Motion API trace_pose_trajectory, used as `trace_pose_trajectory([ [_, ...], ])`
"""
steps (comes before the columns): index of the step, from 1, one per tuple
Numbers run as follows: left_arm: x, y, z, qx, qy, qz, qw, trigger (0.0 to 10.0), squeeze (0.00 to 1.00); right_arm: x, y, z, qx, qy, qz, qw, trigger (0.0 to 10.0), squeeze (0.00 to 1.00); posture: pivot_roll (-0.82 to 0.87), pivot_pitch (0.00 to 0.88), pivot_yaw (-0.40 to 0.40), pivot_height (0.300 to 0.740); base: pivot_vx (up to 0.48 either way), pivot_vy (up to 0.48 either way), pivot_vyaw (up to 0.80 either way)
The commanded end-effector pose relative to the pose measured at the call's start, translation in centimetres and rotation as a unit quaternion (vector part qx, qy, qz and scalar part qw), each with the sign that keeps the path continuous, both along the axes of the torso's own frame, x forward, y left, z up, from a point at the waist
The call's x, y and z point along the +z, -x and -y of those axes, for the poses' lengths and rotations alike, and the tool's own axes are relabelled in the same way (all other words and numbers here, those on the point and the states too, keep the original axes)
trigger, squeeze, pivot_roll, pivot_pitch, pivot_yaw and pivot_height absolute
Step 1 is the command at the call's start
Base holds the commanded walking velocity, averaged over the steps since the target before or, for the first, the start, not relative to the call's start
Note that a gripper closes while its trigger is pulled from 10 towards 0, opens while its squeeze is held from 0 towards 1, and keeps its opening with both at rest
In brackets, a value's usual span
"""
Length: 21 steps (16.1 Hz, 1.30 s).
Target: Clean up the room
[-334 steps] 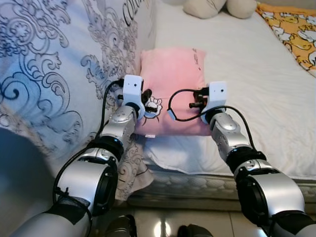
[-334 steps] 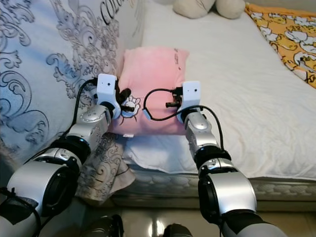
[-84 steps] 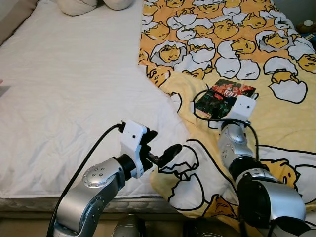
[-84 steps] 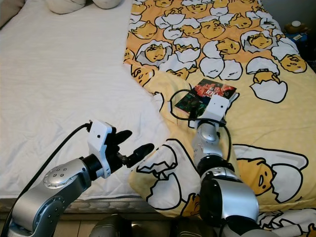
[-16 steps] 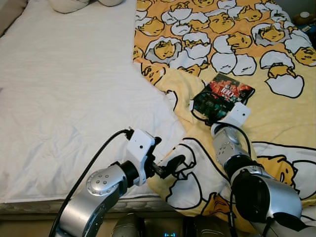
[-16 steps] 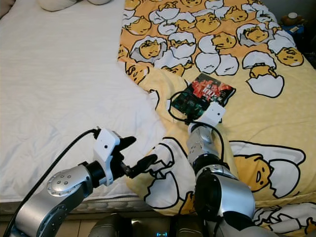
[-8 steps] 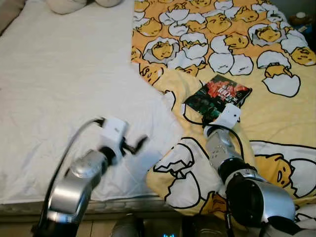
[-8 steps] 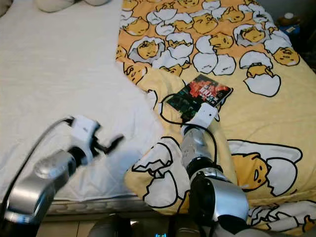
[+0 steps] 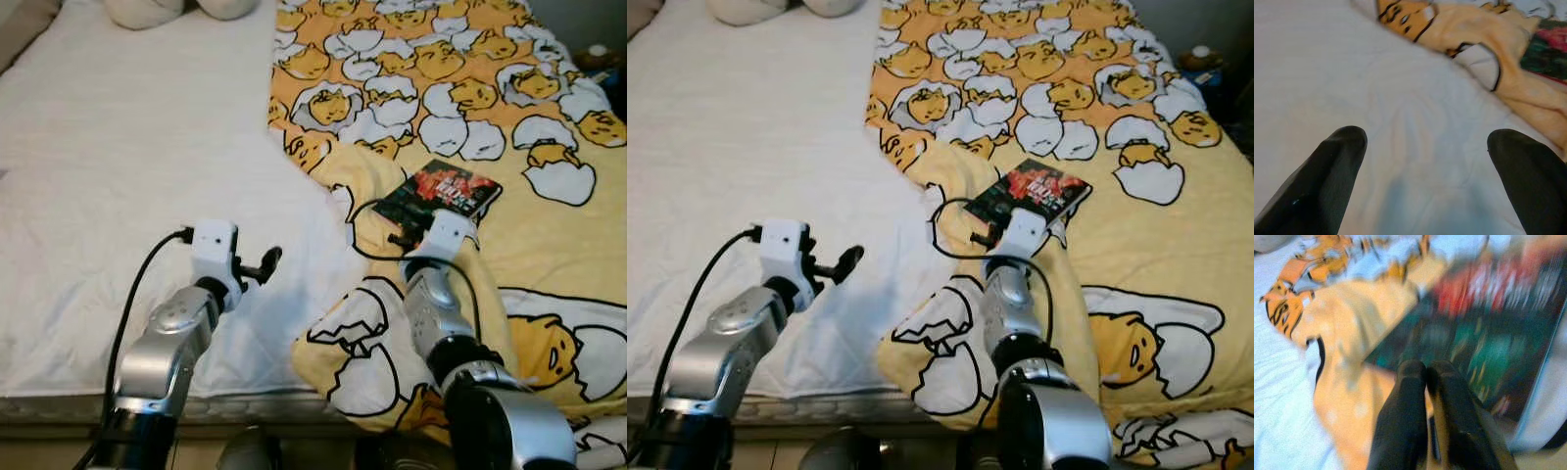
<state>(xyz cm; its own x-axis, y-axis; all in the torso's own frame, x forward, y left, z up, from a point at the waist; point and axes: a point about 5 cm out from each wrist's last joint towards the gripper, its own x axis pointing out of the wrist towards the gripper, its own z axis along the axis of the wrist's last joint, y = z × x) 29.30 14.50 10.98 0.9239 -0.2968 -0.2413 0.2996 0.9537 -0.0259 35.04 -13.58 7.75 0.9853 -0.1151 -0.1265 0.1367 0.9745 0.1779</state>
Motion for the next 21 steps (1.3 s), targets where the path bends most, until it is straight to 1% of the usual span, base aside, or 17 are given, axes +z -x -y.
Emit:
trace_pose_trajectory([
  [1, 0.1, 0.1, 0.7, -0.032, -0.048, 0.032, 0.998, 10.0, 0.00, 1.7, -0.1, 0.2, 0.009, 0.077, 0.068, 0.995, 0.0, 0.00, 0.08, 0.036, 0.016, 0.740, 0.000, 0.000, 0.00],
  [2, 0.2, 0.5, 1.0, -0.034, -0.029, 0.047, 0.998, 10.0, 0.00, 2.2, 1.2, 0.7, 0.014, 0.128, 0.113, 0.985, 0.0, 0.00, 0.06, 0.004, -0.004, 0.740, 0.000, 0.000, 0.00],
  [3, 0.2, 0.6, 1.0, -0.029, -0.018, 0.050, 0.998, 10.0, 0.00, 2.3, 1.8, 0.8, 0.017, 0.140, 0.125, 0.982, 0.0, 0.00, 0.06, 0.004, -0.004, 0.740, 0.000, 0.000, 0.00],
  [4, 0.6, 0.9, 0.9, -0.017, 0.006, 0.063, 0.998, 10.0, 0.00, 2.9, 3.7, 1.2, 0.032, 0.178, 0.162, 0.970, 0.7, 0.00, 0.05, 0.000, -0.023, 0.740, 0.000, 0.000, 0.00],
  [5, 0.7, 1.0, 0.8, -0.008, 0.013, 0.071, 0.997, 10.0, 0.00, 3.3, 5.5, 1.8, 0.038, 0.202, 0.178, 0.962, 10.0, 0.00, 0.05, 0.000, -0.034, 0.740, 0.000, 0.000, 0.00],
  [6, 0.5, 1.0, 0.8, -0.003, 0.007, 0.073, 0.997, 10.0, 0.00, 3.0, 7.1, 2.4, 0.041, 0.218, 0.171, 0.960, 10.0, 0.00, 0.04, 0.000, -0.043, 0.740, 0.000, 0.000, 0.00],
  [7, 0.4, 1.0, 0.9, -0.003, 0.004, 0.075, 0.997, 10.0, 0.00, 2.6, 7.8, 2.8, 0.045, 0.230, 0.164, 0.958, 10.0, 0.00, 0.04, 0.000, -0.049, 0.740, 0.000, 0.000, 0.00],
  [8, 0.2, 1.2, 0.9, -0.006, -0.002, 0.079, 0.997, 10.0, 0.00, 1.4, 8.6, 3.2, 0.056, 0.239, 0.132, 0.960, 10.0, 0.00, 0.03, 0.000, -0.052, 0.740, 0.000, 0.000, 0.00],
  [9, -0.1, 1.4, 1.0, -0.008, -0.009, 0.080, 0.997, 10.0, 0.00, 0.5, 9.1, 3.7, 0.048, 0.234, 0.100, 0.966, 10.0, 0.00, 0.02, 0.000, -0.052, 0.740, 0.000, 0.000, 0.00],
  [10, -0.3, 1.6, 0.9, -0.004, -0.016, 0.081, 0.997, 10.0, 0.00, 0.3, 9.2, 4.2, 0.021, 0.215, 0.082, 0.973, 10.0, 1.00, 0.03, 0.000, -0.048, 0.740, 0.000, 0.000, 0.00],
  [11, -0.4, 1.6, 0.9, -0.001, -0.019, 0.081, 0.997, 10.0, 0.00, 0.3, 8.9, 4.3, 0.008, 0.199, 0.076, 0.977, 10.0, 1.00, 0.03, 0.000, -0.048, 0.740, 0.000, 0.000, 0.00],
  [12, -0.3, 1.3, 1.1, 0.007, -0.027, 0.091, 0.995, 10.0, 0.93, 0.8, 8.1, 4.3, -0.016, 0.167, 0.069, 0.983, 10.0, 1.00, 0.03, 0.000, -0.042, 0.740, 0.000, 0.000, 0.00],
  [13, -0.1, 1.1, 1.2, 0.009, -0.029, 0.102, 0.994, 10.0, 1.00, 1.0, 7.6, 4.3, -0.024, 0.162, 0.069, 0.984, 10.0, 1.00, 0.03, 0.000, -0.041, 0.740, 0.000, 0.000, 0.00],
  [14, 0.1, 1.0, 1.5, 0.003, -0.023, 0.105, 0.994, 10.0, 1.00, 1.1, 7.3, 4.2, -0.023, 0.162, 0.068, 0.984, 10.0, 1.00, 0.03, 0.000, -0.040, 0.740, 0.000, 0.000, 0.00],
  [16, 0.0, 0.7, 1.8, 0.009, -0.020, 0.098, 0.995, 10.0, 1.00, 1.1, 6.8, 4.2, -0.019, 0.160, 0.065, 0.985, 10.0, 1.00, 0.03, 0.000, -0.040, 0.740, 0.000, 0.000, 0.00],
  [19, -0.1, 0.6, 1.9, 0.012, -0.021, 0.096, 0.995, 10.0, 1.00, 1.5, 6.4, 3.8, -0.014, 0.148, 0.069, 0.986, 10.0, 1.00, 0.03, 0.000, -0.037, 0.740, 0.000, 0.000, 0.00],
  [21, -0.4, 0.5, 1.8, 0.022, -0.019, 0.086, 0.996, 10.0, 1.00, 0.9, 6.3, 3.6, -0.010, 0.121, 0.055, 0.991, 10.0, 1.00, 0.03, 0.000, -0.035, 0.740, 0.000, 0.000, 0.00],
])
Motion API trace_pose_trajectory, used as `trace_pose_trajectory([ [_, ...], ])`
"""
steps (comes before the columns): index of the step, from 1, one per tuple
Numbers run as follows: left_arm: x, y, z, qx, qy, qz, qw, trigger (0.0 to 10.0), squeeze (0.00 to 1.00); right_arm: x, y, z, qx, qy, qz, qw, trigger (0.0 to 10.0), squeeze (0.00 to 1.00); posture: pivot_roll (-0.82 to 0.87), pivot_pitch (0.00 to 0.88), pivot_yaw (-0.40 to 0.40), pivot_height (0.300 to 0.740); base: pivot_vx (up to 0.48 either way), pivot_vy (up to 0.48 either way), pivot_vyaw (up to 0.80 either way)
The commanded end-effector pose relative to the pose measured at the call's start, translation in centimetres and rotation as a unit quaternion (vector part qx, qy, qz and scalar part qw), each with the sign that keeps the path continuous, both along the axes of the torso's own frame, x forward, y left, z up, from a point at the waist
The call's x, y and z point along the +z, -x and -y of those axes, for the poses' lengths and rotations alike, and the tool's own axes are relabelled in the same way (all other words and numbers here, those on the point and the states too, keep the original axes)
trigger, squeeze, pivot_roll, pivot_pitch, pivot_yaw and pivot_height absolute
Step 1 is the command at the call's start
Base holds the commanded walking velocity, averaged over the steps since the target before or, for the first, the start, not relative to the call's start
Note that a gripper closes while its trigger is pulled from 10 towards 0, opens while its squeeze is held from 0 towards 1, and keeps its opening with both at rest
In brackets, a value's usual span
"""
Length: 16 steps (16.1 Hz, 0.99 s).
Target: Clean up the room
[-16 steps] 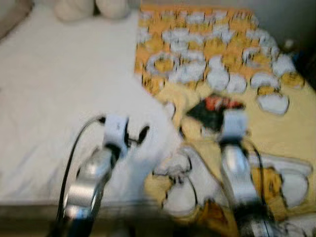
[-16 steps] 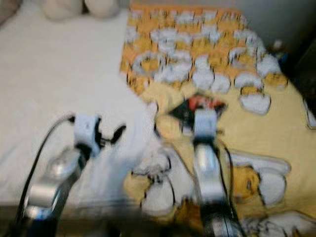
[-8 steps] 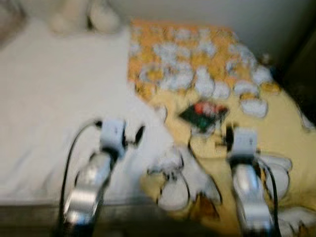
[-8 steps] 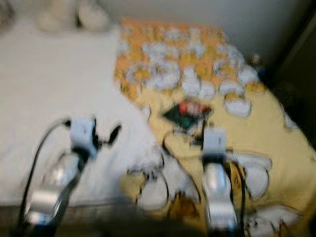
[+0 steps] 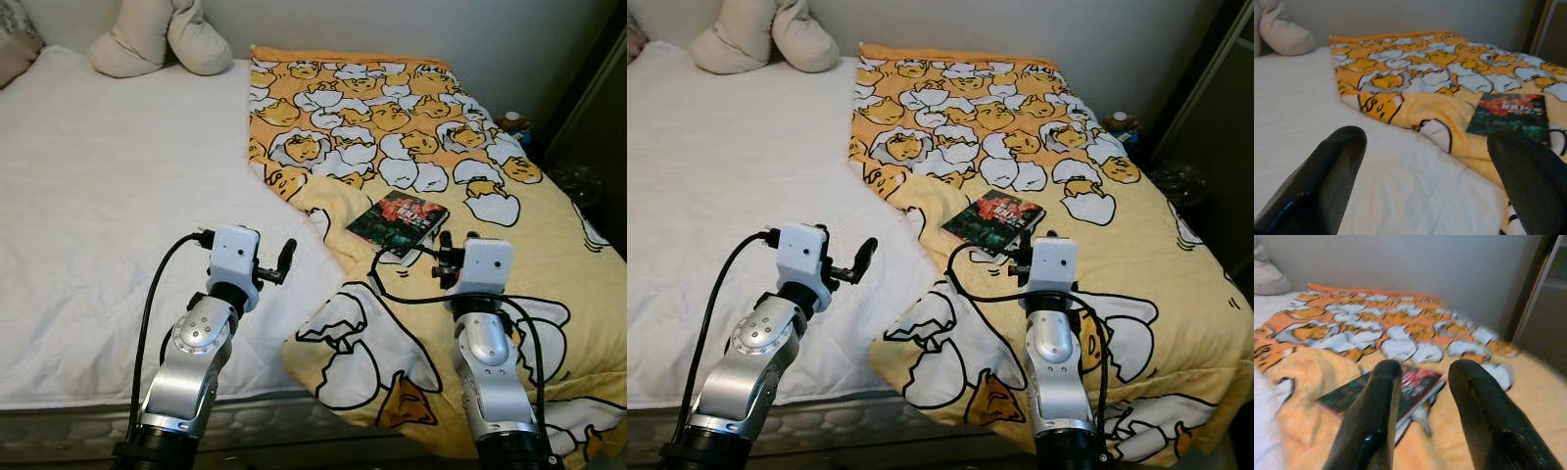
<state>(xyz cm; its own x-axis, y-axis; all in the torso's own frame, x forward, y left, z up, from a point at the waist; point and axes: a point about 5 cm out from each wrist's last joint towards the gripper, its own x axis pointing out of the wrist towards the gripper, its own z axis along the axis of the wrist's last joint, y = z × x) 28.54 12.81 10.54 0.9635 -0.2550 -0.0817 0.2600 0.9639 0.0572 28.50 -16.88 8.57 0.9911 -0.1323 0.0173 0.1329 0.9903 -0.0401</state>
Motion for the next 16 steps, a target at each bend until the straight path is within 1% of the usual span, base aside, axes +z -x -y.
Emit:
trace_pose_trajectory([
  [1, 0.0, -0.3, 0.0, 0.005, 0.003, -0.004, 1.000, 10.0, 0.00, -0.4, -0.3, 0.0, 0.004, -0.038, -0.017, 0.999, 10.0, 1.00, 0.03, 0.000, -0.032, 0.740, 0.000, 0.000, 0.00],
  [2, 0.0, -0.3, 0.0, 0.010, 0.003, -0.004, 1.000, 10.0, 0.00, -0.6, -0.4, -0.1, 0.006, -0.046, -0.021, 0.999, 10.0, 1.00, 0.03, 0.000, -0.032, 0.740, 0.000, 0.000, 0.00],
  [3, 0.1, -0.5, -0.5, 0.035, 0.015, -0.004, 0.999, 10.0, 0.00, -1.0, -0.4, 0.1, -0.005, -0.067, -0.034, 0.997, 10.0, 1.00, 0.02, 0.000, -0.032, 0.740, 0.000, 0.000, 0.00],
  [4, 0.2, -0.6, -1.4, 0.078, 0.047, -0.005, 0.996, 10.0, 0.00, -1.2, -0.4, 0.3, -0.012, -0.079, -0.041, 0.996, 10.0, 1.00, 0.02, 0.000, -0.031, 0.740, 0.000, 0.000, 0.00],
  [5, 0.5, -0.6, -2.6, 0.124, 0.074, 0.002, 0.989, 10.0, 0.00, -1.3, -0.1, 0.4, -0.015, -0.098, -0.046, 0.994, 10.0, 1.00, 0.02, 0.000, -0.030, 0.740, 0.000, 0.000, 0.00],
  [6, 0.6, -0.2, -3.2, 0.137, 0.071, 0.012, 0.988, 10.0, 0.00, -2.0, 0.5, 0.4, -0.013, -0.123, -0.067, 0.990, 10.0, 1.00, 0.02, 0.000, -0.032, 0.740, 0.000, 0.000, 0.00],
  [7, 0.7, 0.1, -2.9, 0.126, 0.060, 0.017, 0.990, 10.0, 0.00, -2.3, 0.9, 0.4, -0.001, -0.120, -0.076, 0.990, 10.0, 1.00, 0.03, 0.000, -0.032, 0.740, 0.000, 0.000, 0.00],
  [8, 0.6, 0.2, -2.8, 0.120, 0.054, 0.018, 0.991, 10.0, 0.00, -2.4, 1.0, 0.3, 0.003, -0.119, -0.077, 0.990, 10.0, 1.00, 0.03, 0.000, -0.032, 0.740, 0.000, 0.000, 0.00],
  [9, 0.6, 0.4, -2.1, 0.099, 0.045, 0.018, 0.994, 10.0, 0.00, -2.7, 1.1, 0.3, 0.006, -0.123, -0.086, 0.989, 10.0, 1.00, 0.03, 0.000, -0.031, 0.740, 0.000, 0.000, 0.00],
  [10, 0.6, 0.4, -1.9, 0.094, 0.041, 0.018, 0.995, 10.0, 0.00, -2.6, 1.1, 0.2, 0.010, -0.118, -0.085, 0.989, 10.0, 1.00, 0.03, 0.000, -0.031, 0.740, 0.000, 0.000, 0.00],
  [11, 0.6, 0.4, -1.8, 0.088, 0.046, 0.020, 0.995, 10.0, 0.00, -2.4, 1.1, 0.1, 0.019, -0.104, -0.079, 0.991, 10.0, 1.00, 0.03, 0.000, -0.029, 0.740, 0.000, 0.000, 0.00],
  [12, 0.6, 0.4, -1.6, 0.084, 0.046, 0.019, 0.995, 10.0, 0.00, -2.0, 1.1, -0.1, 0.030, -0.080, -0.076, 0.994, 10.0, 1.00, 0.03, 0.000, -0.029, 0.740, 0.000, 0.000, 0.00],
  [15, 0.6, 0.4, -1.6, 0.079, 0.044, 0.019, 0.996, 10.0, 0.00, -1.9, 1.0, 0.1, 0.025, -0.071, -0.077, 0.994, 10.0, 1.00, 0.02, 0.000, -0.034, 0.740, 0.000, 0.000, 0.00],
  [16, 0.7, 0.4, -1.4, 0.070, 0.036, 0.023, 0.997, 10.0, 0.00, -1.8, 0.9, 0.3, 0.024, -0.046, -0.075, 0.996, 10.0, 1.00, 0.02, 0.000, -0.035, 0.740, 0.000, 0.000, 0.00],
])
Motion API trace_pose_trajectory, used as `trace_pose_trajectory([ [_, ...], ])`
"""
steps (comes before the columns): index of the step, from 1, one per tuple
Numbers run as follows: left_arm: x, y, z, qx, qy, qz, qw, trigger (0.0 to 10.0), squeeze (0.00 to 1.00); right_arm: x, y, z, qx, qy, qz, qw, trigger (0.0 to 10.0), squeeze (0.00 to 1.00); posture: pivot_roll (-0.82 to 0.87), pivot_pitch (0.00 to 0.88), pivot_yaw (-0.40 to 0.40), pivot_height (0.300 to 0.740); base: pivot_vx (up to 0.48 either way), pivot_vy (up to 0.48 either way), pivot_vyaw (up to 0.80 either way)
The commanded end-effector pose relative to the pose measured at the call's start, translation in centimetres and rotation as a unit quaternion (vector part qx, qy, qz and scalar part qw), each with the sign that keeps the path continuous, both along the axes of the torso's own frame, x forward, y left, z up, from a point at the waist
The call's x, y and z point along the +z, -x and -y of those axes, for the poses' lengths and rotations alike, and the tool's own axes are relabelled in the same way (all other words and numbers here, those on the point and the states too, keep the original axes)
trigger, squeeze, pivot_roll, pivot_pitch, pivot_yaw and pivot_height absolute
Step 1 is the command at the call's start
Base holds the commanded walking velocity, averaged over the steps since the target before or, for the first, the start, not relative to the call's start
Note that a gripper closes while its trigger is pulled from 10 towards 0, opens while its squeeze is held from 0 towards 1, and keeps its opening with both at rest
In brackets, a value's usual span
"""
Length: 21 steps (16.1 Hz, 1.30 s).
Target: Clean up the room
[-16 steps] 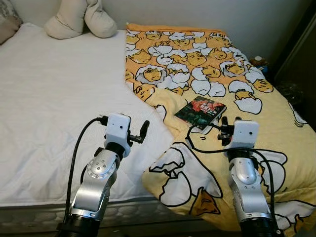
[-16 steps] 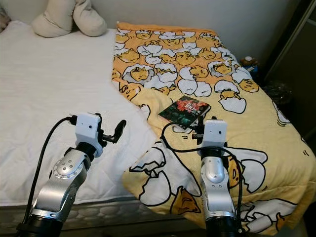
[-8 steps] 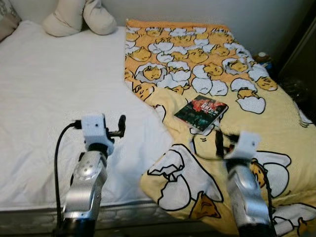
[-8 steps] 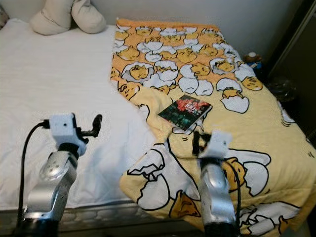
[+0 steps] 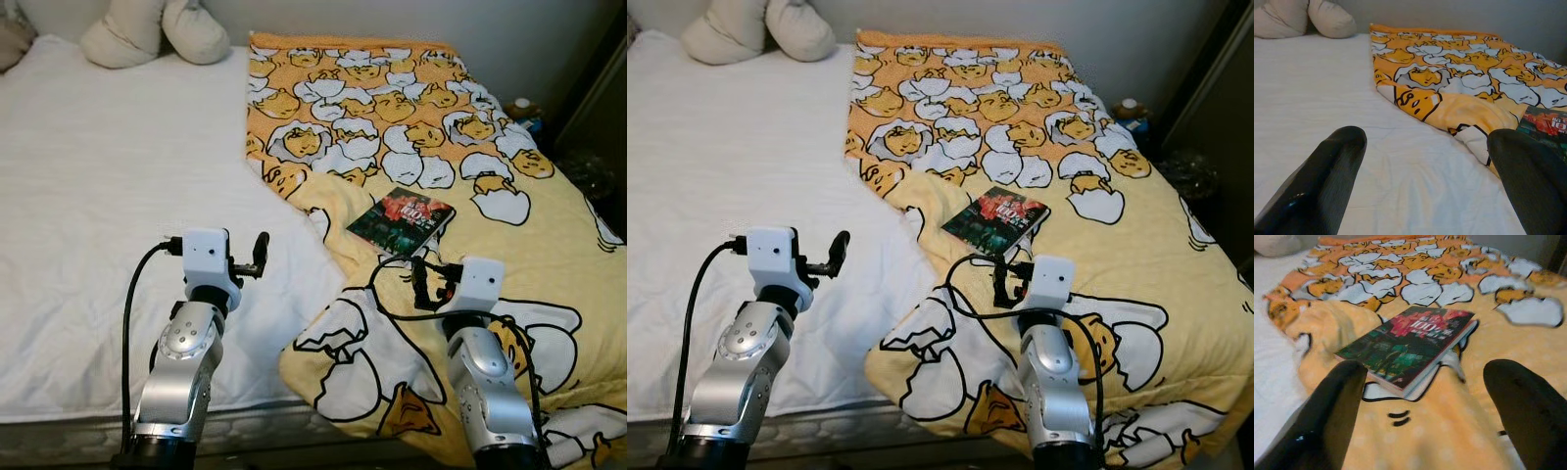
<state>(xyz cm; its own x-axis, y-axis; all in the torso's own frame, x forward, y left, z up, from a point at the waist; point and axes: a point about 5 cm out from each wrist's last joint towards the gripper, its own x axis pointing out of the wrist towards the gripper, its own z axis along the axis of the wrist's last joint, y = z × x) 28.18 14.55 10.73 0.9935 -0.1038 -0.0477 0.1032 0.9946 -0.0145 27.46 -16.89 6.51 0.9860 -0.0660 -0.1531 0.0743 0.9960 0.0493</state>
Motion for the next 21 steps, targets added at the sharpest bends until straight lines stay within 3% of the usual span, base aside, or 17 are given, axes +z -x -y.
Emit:
trace_pose_trajectory([
  [1, 0.5, 0.0, 0.4, -0.013, -0.005, 0.013, 1.000, 10.0, 0.00, 0.3, -0.2, 0.3, -0.006, 0.017, 0.005, 1.000, 10.0, 1.00, 0.02, 0.000, -0.035, 0.740, 0.000, 0.000, 0.00],
  [7, 0.4, 0.2, 1.4, -0.039, -0.017, 0.019, 0.999, 10.0, 0.00, 0.6, -0.4, 0.6, -0.003, 0.052, 0.014, 0.999, 10.0, 1.00, 0.02, 0.000, -0.039, 0.740, 0.000, 0.000, 0.00],
  [12, -0.4, 0.9, 1.4, -0.026, -0.001, 0.001, 1.000, 10.0, 0.00, 0.7, -0.4, -0.2, 0.029, 0.020, 0.017, 0.999, 10.0, 1.00, 0.02, 0.000, -0.039, 0.740, 0.000, 0.000, 0.00],
  [13, -0.5, 1.2, 1.7, -0.027, 0.010, 0.003, 1.000, 10.0, 0.00, 0.7, -0.5, -0.5, 0.034, 0.025, 0.017, 0.999, 10.0, 0.00, 0.02, 0.000, -0.040, 0.740, 0.450, 0.000, 0.00],
  [21, -0.1, 1.0, 1.9, -0.039, 0.000, 0.009, 0.999, 10.0, 0.00, 0.7, -1.3, -0.2, 0.023, 0.024, 0.013, 0.999, 10.0, 0.00, 0.02, 0.000, -0.031, 0.740, 0.413, -0.213, 0.00],
])
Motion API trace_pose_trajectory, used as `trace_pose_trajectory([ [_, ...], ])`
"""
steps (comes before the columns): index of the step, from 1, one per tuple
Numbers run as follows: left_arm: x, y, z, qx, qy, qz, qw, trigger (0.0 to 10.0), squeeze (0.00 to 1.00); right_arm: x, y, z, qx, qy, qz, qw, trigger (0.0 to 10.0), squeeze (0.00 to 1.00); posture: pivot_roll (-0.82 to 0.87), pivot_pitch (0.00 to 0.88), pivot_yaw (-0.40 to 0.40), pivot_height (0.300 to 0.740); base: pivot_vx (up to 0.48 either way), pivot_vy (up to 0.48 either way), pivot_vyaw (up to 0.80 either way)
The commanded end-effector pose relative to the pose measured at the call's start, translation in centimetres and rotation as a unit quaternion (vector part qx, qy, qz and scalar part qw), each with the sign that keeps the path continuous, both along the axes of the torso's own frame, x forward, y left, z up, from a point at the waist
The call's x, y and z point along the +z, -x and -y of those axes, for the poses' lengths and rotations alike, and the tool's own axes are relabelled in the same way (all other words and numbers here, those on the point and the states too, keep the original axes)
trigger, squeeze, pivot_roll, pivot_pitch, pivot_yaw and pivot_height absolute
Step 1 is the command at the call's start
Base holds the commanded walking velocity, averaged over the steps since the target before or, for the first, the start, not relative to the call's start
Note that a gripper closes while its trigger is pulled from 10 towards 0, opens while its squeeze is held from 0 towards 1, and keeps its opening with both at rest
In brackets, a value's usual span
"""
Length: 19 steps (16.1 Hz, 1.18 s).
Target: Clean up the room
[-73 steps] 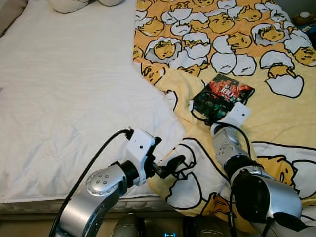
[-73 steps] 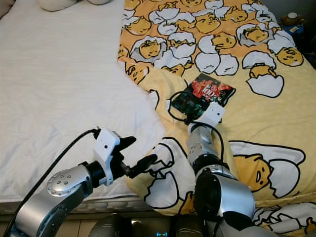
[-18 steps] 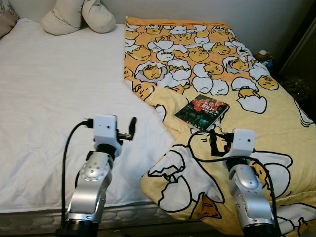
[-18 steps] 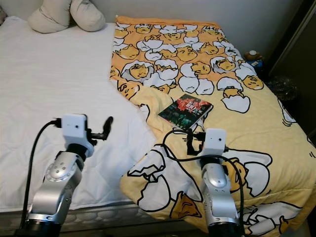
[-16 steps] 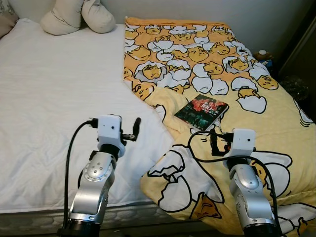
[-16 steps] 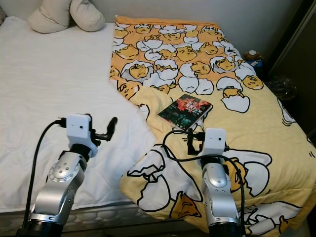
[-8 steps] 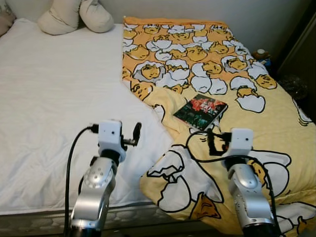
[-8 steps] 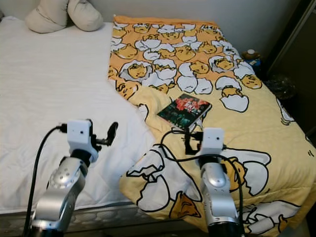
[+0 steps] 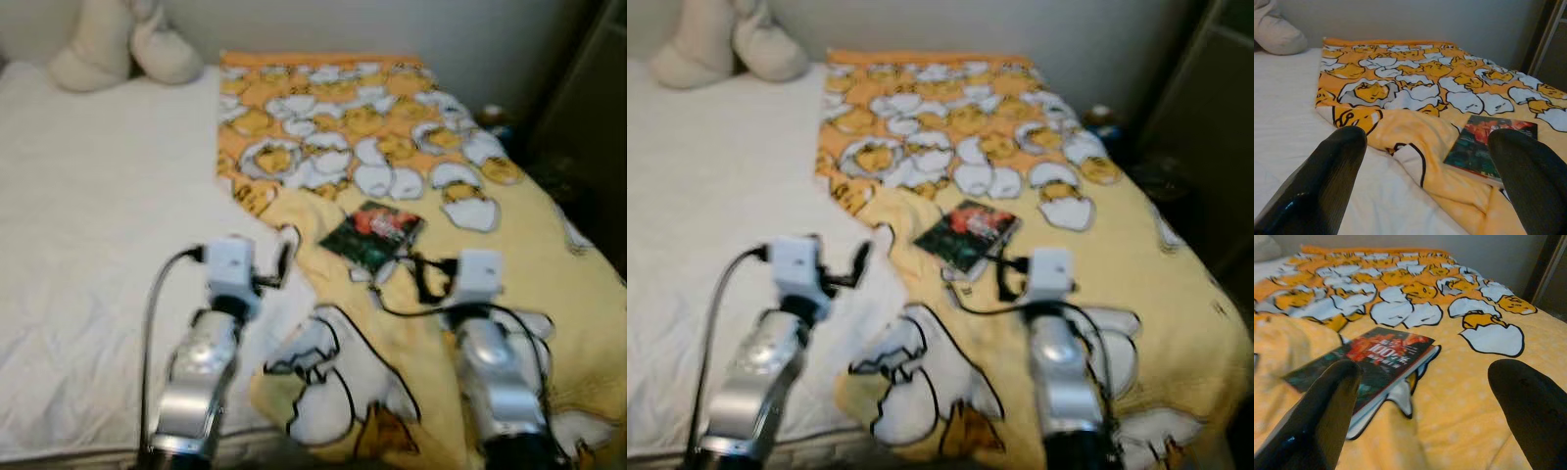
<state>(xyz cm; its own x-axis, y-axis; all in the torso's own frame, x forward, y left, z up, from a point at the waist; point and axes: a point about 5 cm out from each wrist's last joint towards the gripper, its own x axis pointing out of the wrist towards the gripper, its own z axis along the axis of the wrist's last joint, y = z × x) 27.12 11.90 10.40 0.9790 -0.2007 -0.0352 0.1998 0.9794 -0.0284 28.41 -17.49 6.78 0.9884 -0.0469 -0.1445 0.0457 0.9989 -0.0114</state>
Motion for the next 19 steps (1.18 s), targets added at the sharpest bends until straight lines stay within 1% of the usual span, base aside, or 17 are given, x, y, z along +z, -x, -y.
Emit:
trace_pose_trajectory([
  [1, 0.2, -0.2, -0.8, 0.013, -0.004, 0.002, 1.000, 10.0, 0.00, 0.5, -0.7, -0.8, 0.008, -0.008, 0.010, 1.000, 10.0, 0.00, 0.02, 0.000, -0.029, 0.740, 0.000, 0.000, 0.00],
  [2, 0.2, -0.2, -0.9, 0.014, -0.005, 0.000, 1.000, 10.0, 0.00, 0.6, -0.9, -0.8, 0.007, -0.009, 0.011, 1.000, 10.0, 0.00, 0.02, 0.000, -0.028, 0.740, 0.000, 0.000, 0.00],
  [4, 0.3, -0.2, -0.9, 0.011, -0.003, -0.001, 1.000, 10.0, 0.00, 1.2, -2.5, -1.4, 0.010, -0.024, 0.016, 1.000, 10.0, 0.00, 0.03, 0.000, -0.019, 0.740, 0.000, 0.000, 0.00],
  [7, 0.9, -0.1, -0.9, -0.003, -0.007, 0.004, 1.000, 10.0, 0.00, 1.0, -4.4, -2.0, -0.004, -0.055, -0.009, 0.998, 10.0, 0.00, 0.06, 0.015, -0.001, 0.740, 0.000, 0.000, 0.00],
  [9, 1.2, 0.0, -1.1, -0.012, -0.011, 0.006, 1.000, 10.0, 0.00, 0.9, -5.0, -2.4, -0.008, -0.064, -0.020, 0.998, 10.0, 0.00, 0.08, 0.031, 0.009, 0.740, 0.000, 0.000, 0.00],
  [10, 1.5, 0.5, -1.5, -0.019, -0.015, 0.007, 1.000, 10.0, 0.00, 0.7, -5.5, -3.0, -0.008, -0.070, -0.029, 0.997, 10.0, 0.00, 0.11, 0.059, 0.023, 0.740, 0.000, 0.000, 0.00],
  [12, 1.9, 0.9, -2.0, -0.025, -0.015, 0.005, 1.000, 10.0, 0.00, 0.5, -5.8, -3.5, -0.007, -0.069, -0.036, 0.997, 10.0, 0.00, 0.13, 0.084, 0.034, 0.740, 0.000, 0.000, 0.00],
  [13, 2.2, 1.5, -2.4, -0.037, -0.014, 0.002, 0.999, 10.0, 0.00, 0.3, -6.2, -3.8, -0.011, -0.065, -0.040, 0.997, 10.0, 0.00, 0.16, 0.110, 0.045, 0.740, 0.000, 0.000, 0.00],
  [15, 2.3, 2.6, -2.7, -0.055, -0.019, -0.008, 0.998, 10.0, 0.00, 0.4, -6.7, -4.1, -0.016, -0.056, -0.045, 0.997, 10.0, 0.00, 0.19, 0.140, 0.055, 0.740, 0.000, 0.000, 0.00],
  [17, 2.3, 3.5, -2.7, -0.061, -0.025, -0.020, 0.998, 10.0, 0.00, 1.0, -7.4, -4.6, -0.010, -0.047, -0.045, 0.998, 10.0, 0.00, 0.22, 0.159, 0.051, 0.740, 0.000, 0.000, 0.00],
  [18, 2.3, 3.7, -2.7, -0.062, -0.027, -0.021, 0.997, 10.0, 0.00, 1.4, -7.6, -4.7, -0.010, -0.043, -0.035, 0.998, 10.0, 0.00, 0.22, 0.160, 0.041, 0.740, 0.000, 0.000, 0.00],
  [19, 2.5, 3.6, -2.4, -0.066, -0.028, -0.016, 0.997, 10.0, 0.00, 2.1, -7.7, -4.4, -0.017, -0.034, 0.000, 0.999, 10.0, 0.00, 0.21, 0.156, 0.029, 0.740, 0.000, 0.000, 0.00],
])
